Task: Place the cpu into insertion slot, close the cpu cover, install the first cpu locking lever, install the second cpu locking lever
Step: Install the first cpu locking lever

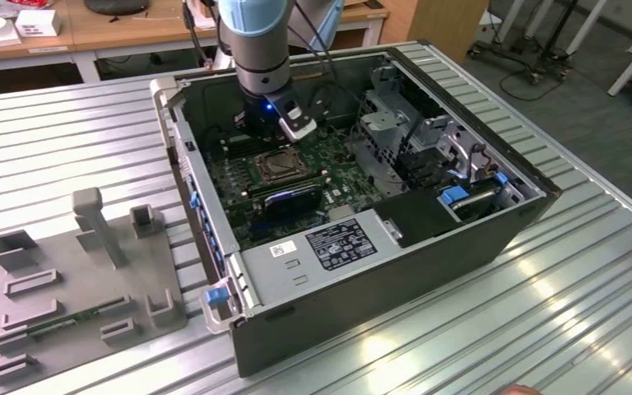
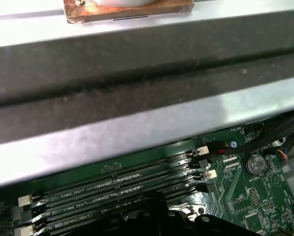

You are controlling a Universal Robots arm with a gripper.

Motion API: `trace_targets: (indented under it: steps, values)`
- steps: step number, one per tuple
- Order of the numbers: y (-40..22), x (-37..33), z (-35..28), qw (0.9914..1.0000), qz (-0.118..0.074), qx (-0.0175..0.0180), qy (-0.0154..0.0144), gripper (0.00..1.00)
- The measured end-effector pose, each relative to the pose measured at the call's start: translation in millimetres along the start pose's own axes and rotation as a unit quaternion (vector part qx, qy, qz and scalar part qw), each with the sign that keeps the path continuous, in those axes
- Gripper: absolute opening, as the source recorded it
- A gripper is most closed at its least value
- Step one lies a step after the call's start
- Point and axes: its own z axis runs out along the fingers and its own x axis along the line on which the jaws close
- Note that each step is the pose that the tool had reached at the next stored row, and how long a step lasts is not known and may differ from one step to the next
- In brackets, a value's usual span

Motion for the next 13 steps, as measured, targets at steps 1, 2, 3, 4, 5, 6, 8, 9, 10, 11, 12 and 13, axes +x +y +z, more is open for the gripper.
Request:
trace_targets:
  steps: [1,2,3,4,5,6,8,9,10,11,12,13]
  values:
    - [0.0,-0.2,0.2,1.0,0.0,0.0,0.0,0.1]
    - [0.0,-0.5,0.4,1.0,0.0,-0.0001,0.0,0.1]
    - [0.1,-0.7,0.6,1.0,0.0,0.0,0.0,0.1]
    - [0.1,-0.9,0.8,1.0,0.0,0.0,0.0,0.1]
    - [0.2,-1.3,1.1,1.0,0.0,-0.0001,0.0,0.1]
    - [0.3,-1.9,1.4,1.0,0.0,-0.0001,-0.0001,0.1]
    - [0.5,-3.2,2.0,1.0,0.0,-0.0001,-0.0001,0.1]
    - [0.7,-3.8,2.2,1.0,0.0,-0.0001,-0.0001,0.1]
    - [0.7,-4.2,2.3,1.0,0.0,0.0001,-0.0001,0.1]
    - [0.8,-4.5,2.3,1.0,0.0,0.0001,-0.0001,0.1]
    - [0.9,-4.8,2.4,1.0,0.0,0.0001,-0.0001,0.1]
    - [0.9,-5.0,2.5,1.0,0.0,0.0001,-0.0001,0.1]
